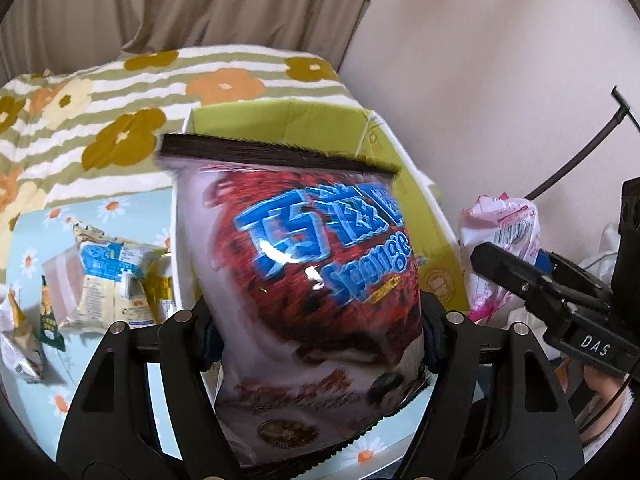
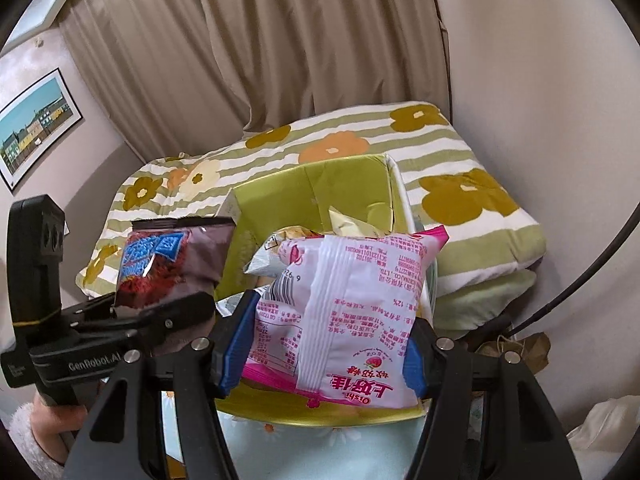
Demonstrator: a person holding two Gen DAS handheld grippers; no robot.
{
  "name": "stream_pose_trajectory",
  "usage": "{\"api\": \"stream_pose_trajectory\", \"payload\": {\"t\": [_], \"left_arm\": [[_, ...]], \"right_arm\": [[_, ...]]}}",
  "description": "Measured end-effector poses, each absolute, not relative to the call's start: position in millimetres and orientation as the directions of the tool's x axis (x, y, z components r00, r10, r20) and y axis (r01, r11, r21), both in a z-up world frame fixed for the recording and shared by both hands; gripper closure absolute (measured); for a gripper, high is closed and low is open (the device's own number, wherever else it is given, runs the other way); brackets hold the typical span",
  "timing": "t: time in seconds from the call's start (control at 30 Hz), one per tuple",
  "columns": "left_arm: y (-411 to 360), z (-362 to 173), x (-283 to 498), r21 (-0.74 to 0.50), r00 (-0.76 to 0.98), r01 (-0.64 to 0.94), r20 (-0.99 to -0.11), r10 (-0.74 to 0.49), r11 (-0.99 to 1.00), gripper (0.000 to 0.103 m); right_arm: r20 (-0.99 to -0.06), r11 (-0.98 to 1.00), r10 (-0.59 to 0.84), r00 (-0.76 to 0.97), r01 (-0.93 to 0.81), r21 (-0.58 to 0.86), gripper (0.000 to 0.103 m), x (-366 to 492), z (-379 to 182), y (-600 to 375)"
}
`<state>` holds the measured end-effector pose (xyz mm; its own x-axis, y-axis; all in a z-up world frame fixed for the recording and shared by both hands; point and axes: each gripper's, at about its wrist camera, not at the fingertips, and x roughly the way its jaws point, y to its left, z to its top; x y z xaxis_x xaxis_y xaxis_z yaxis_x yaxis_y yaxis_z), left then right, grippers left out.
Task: Organize snacks
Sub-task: 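Carry both bags over the cardboard box and open both tools to drop them, then move both tools back over the remaining snacks on the table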
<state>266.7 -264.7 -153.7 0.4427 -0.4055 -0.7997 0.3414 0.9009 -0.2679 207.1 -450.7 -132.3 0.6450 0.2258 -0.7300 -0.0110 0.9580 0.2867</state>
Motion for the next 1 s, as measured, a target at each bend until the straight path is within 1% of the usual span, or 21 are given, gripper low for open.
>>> {"api": "stream_pose_trajectory", "payload": {"t": [0.07,0.1,0.27,0.4,0.6,0.63,0.7,0.77,0.8,0.83,1.0], "left_arm": [[-264,-157,270,-0.237,0.443,0.337,-0.814,-0.375,0.911,0.003],[-263,-157,269,-0.228,0.447,0.339,-0.814,-0.37,0.913,0.0],[-251,-158,259,-0.209,0.44,0.334,-0.827,-0.349,0.919,0.0],[-235,-157,246,-0.257,0.441,0.334,-0.808,-0.392,0.907,0.001],[-219,-143,238,-0.261,0.493,0.316,-0.776,-0.393,0.912,0.001],[-217,-140,236,-0.258,0.502,0.312,-0.772,-0.389,0.914,0.001],[-213,-137,232,-0.247,0.516,0.304,-0.769,-0.376,0.92,0.0],[-210,-137,230,-0.242,0.523,0.295,-0.769,-0.368,0.924,0.001],[-207,-137,229,-0.244,0.524,0.287,-0.769,-0.365,0.926,0.001],[-206,-138,228,-0.246,0.525,0.282,-0.769,-0.364,0.927,0.001],[-196,-138,221,-0.249,0.539,0.26,-0.764,-0.354,0.933,0.001]], "right_arm": [[-0.732,0.955,0.232,0.641,-0.009,0.295,0.045,208,-135,-452],[-0.732,0.954,0.235,0.639,-0.007,0.3,0.045,208,-137,-453],[-0.739,0.948,0.257,0.623,-0.015,0.317,0.045,207,-144,-455],[-0.744,0.95,0.264,0.614,-0.031,0.312,0.045,210,-152,-455],[-0.737,0.948,0.277,0.616,-0.052,0.313,0.044,215,-153,-451],[-0.737,0.946,0.285,0.612,-0.058,0.318,0.043,217,-154,-450],[-0.741,0.95,0.277,0.611,-0.061,0.305,0.037,219,-155,-448],[-0.729,0.954,0.269,0.63,-0.071,0.291,0.003,218,-153,-445],[-0.709,0.953,0.272,0.651,-0.081,0.291,0.0,215,-151,-445],[-0.695,0.953,0.273,0.665,-0.086,0.292,0.001,213,-150,-446],[-0.709,0.949,0.285,0.645,-0.084,0.305,0.0,208,-154,-448]]}}
